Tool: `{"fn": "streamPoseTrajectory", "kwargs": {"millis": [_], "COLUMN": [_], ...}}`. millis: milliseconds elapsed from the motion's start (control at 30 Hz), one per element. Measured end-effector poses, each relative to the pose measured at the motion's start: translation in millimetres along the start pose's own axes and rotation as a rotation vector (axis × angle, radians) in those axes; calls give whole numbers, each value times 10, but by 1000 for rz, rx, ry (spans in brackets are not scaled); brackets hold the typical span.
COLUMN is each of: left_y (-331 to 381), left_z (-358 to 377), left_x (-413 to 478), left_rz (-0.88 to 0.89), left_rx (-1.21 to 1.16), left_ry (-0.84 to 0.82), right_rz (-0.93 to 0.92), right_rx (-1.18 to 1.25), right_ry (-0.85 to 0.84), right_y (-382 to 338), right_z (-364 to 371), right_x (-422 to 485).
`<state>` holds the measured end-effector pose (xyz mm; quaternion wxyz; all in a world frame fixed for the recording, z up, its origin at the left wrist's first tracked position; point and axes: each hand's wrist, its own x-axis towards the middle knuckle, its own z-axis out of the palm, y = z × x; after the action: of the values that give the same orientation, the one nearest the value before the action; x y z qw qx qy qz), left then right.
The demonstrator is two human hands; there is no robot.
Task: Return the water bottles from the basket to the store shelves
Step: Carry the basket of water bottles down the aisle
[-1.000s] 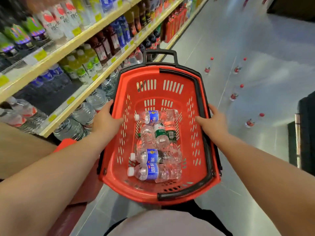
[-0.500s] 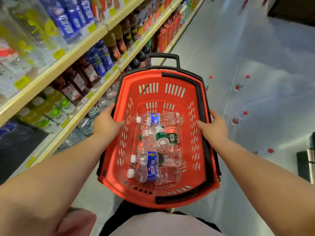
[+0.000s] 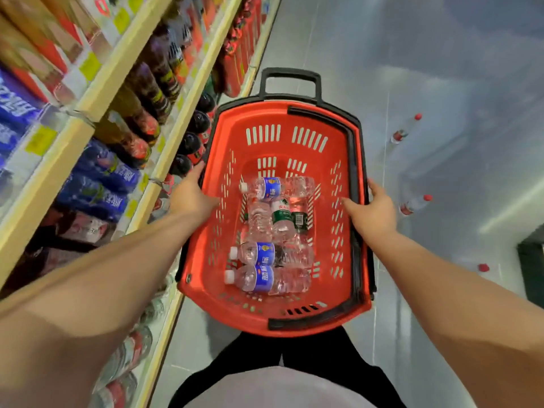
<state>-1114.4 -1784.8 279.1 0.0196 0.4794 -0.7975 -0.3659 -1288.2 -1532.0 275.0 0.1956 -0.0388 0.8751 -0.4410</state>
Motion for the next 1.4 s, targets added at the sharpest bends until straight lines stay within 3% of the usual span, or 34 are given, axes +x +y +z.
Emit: {"fn": "streamPoseTrajectory", "kwargs": {"millis": [367, 700, 900, 1067, 1267, 1400], "left_y": [293, -417, -887, -1174, -840, -214], "left_z": [684, 1728, 2100, 2079, 1562, 1084], "left_x": [2115, 3791, 4336, 4455, 4334, 3913], "left_rz": [-62, -146, -127, -237, -265, -212], "left_rx": [68, 133, 144, 27, 76, 60], "left_ry": [-36, -186, -231, -331, -427, -512], "right_rz": [27, 153, 234, 295, 386, 277], "right_rx": [-103, -204, -206, -190, -224, -298], "right_ry": [-119, -164, -209, -263, -327, -267], "right_y": [-120, 802, 1213, 1454, 837, 18], "right_z": [847, 2164, 2769, 2997, 2669, 2103], "right_x": [2189, 3559, 3790, 3743, 3484, 3236]}}
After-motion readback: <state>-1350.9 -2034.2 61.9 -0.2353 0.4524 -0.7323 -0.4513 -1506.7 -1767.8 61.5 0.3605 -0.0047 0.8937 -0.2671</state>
